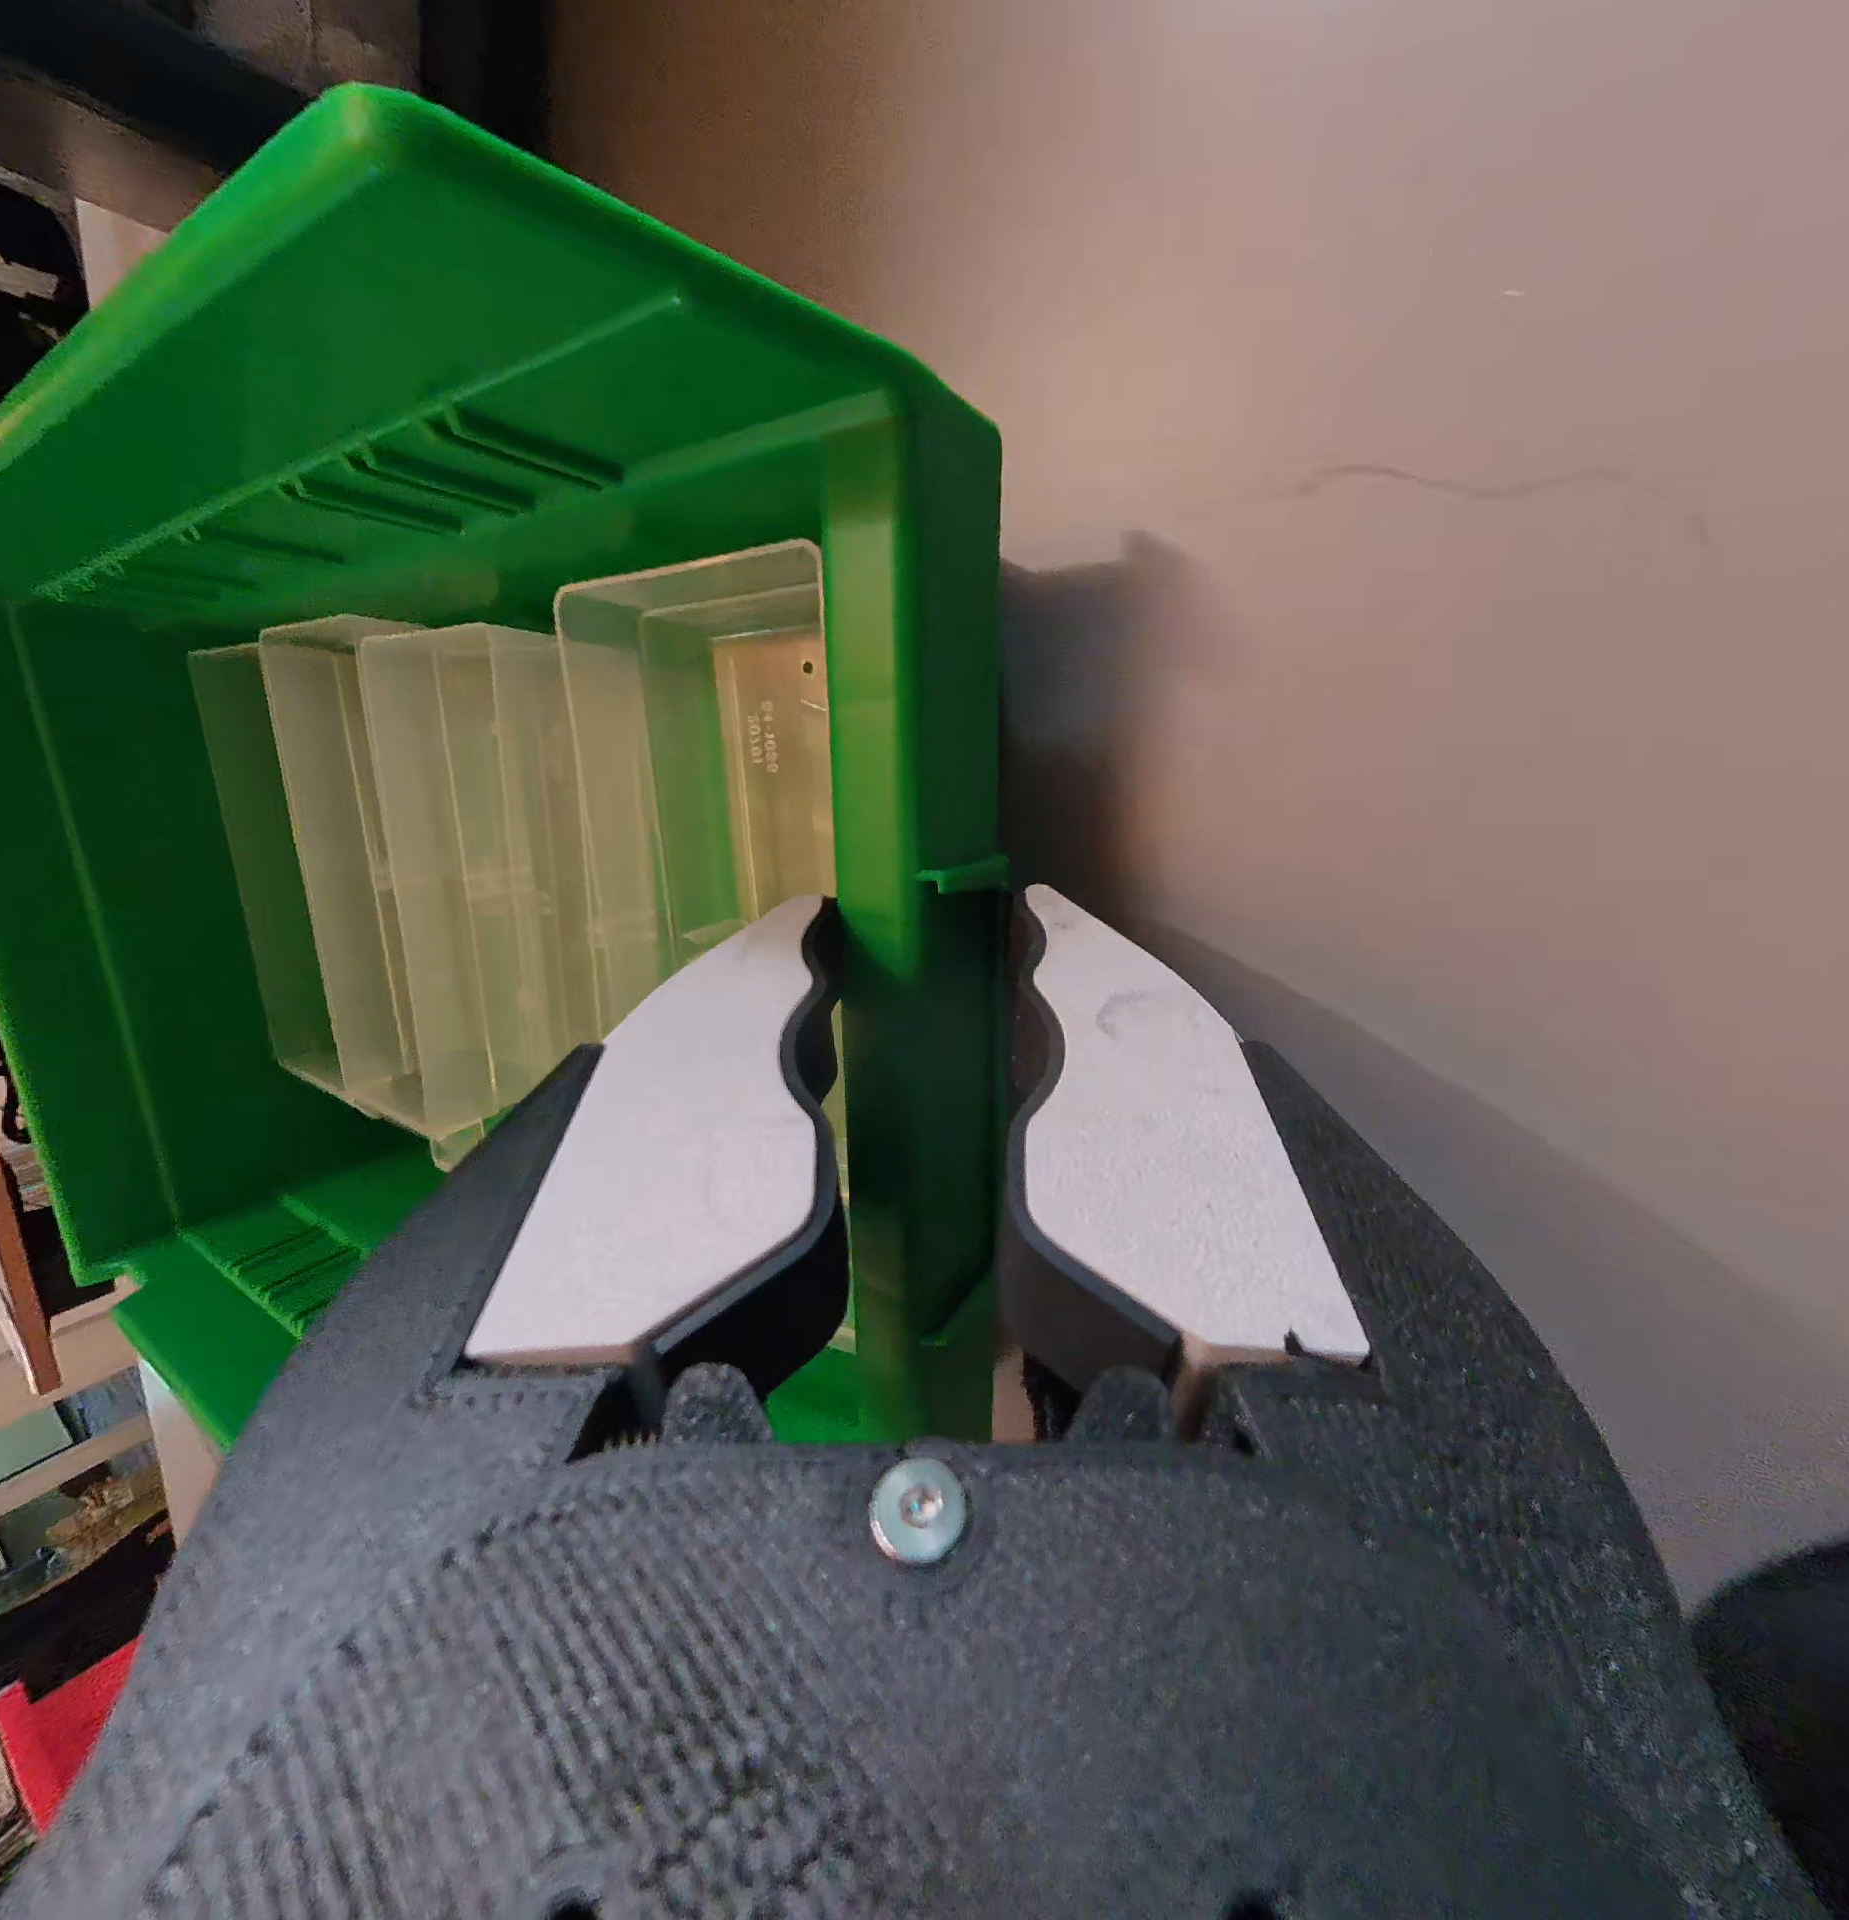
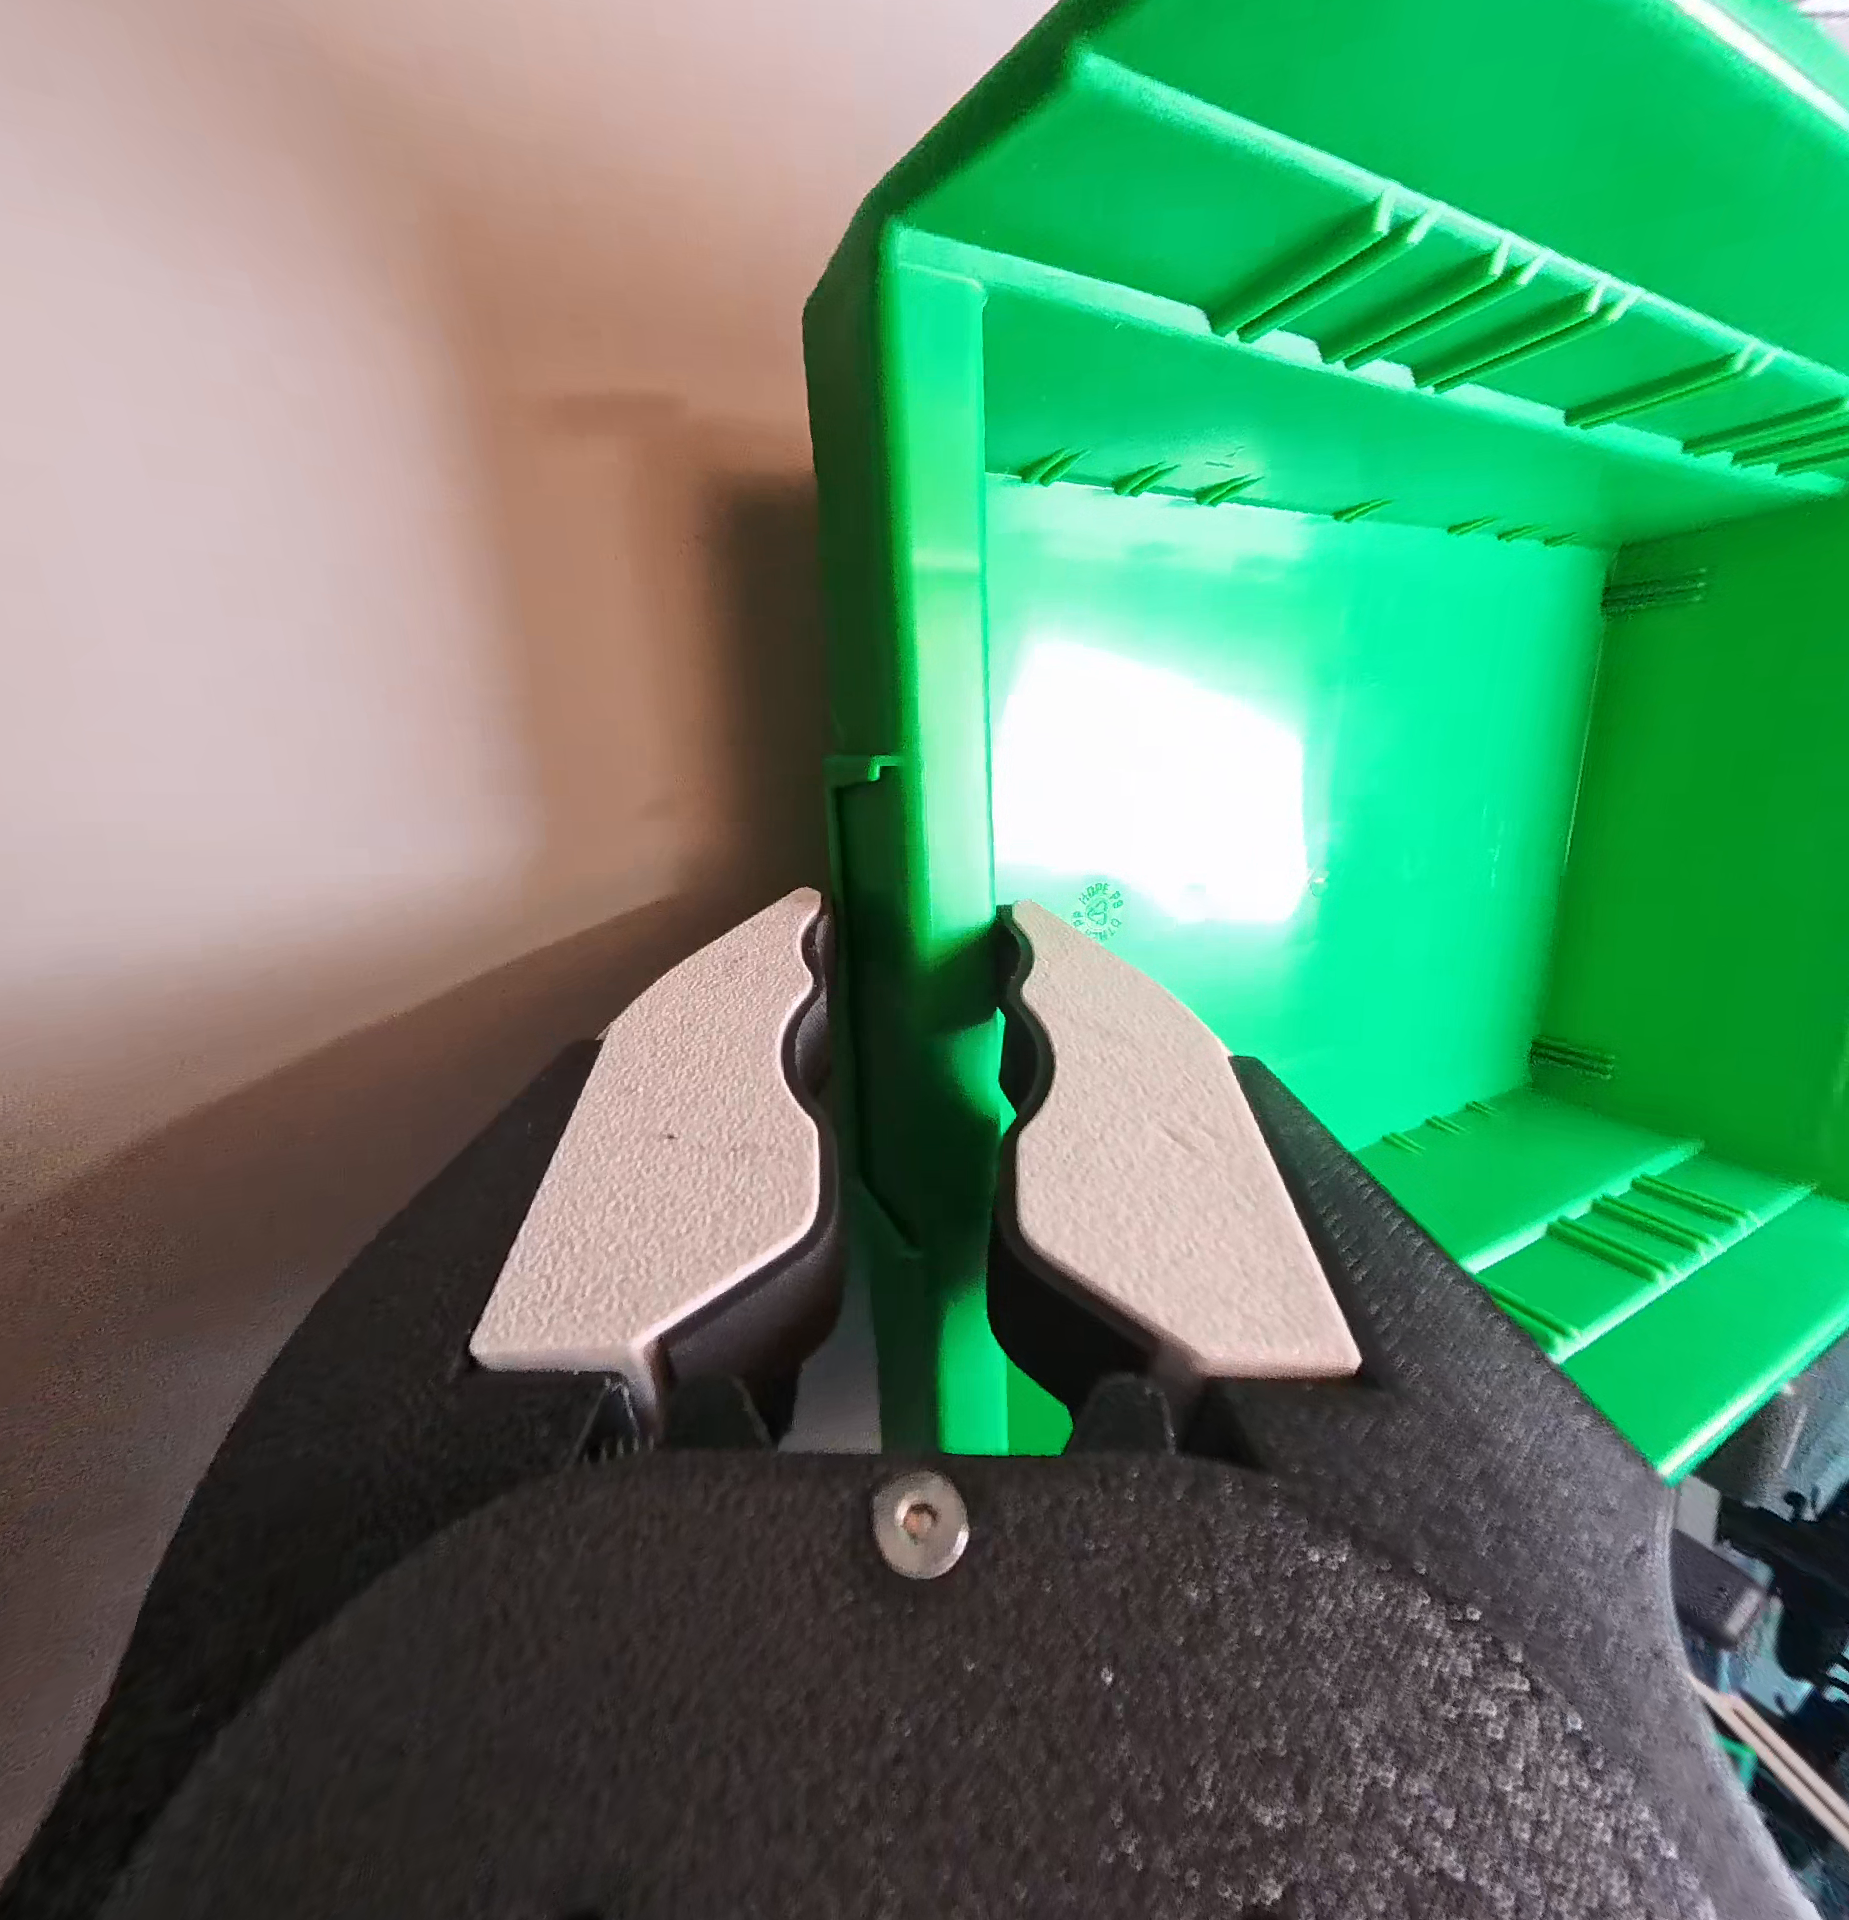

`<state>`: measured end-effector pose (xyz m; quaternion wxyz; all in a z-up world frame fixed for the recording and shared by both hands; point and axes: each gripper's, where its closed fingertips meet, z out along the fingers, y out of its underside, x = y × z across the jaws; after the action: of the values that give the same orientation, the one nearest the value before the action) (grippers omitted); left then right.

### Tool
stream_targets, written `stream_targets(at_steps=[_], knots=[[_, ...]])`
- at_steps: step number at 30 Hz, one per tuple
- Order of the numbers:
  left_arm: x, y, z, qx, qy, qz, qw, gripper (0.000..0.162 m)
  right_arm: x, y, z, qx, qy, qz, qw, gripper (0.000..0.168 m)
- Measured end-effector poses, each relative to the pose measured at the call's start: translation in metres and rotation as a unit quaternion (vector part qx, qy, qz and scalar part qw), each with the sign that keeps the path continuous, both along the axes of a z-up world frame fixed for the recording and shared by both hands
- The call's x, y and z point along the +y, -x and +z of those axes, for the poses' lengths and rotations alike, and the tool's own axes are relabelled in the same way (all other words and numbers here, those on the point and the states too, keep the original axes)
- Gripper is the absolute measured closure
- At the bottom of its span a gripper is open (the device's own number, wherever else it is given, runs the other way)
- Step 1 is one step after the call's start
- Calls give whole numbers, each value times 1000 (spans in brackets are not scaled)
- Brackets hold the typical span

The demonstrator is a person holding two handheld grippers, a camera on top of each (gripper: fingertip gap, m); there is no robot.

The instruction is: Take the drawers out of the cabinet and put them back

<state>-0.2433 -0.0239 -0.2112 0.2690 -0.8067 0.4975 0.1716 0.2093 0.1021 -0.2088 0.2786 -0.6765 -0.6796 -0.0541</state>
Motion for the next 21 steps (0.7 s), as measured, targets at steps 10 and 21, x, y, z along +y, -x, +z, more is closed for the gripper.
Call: stream_targets(at_steps=[10,21], knots=[[59,13,0,-1,-1,0,1000,130,32,2,23,36,-43,-55,997,116],[74,14,27,-87,-52,21,995,126,-56,144,105,329,-40,52,942,125]])
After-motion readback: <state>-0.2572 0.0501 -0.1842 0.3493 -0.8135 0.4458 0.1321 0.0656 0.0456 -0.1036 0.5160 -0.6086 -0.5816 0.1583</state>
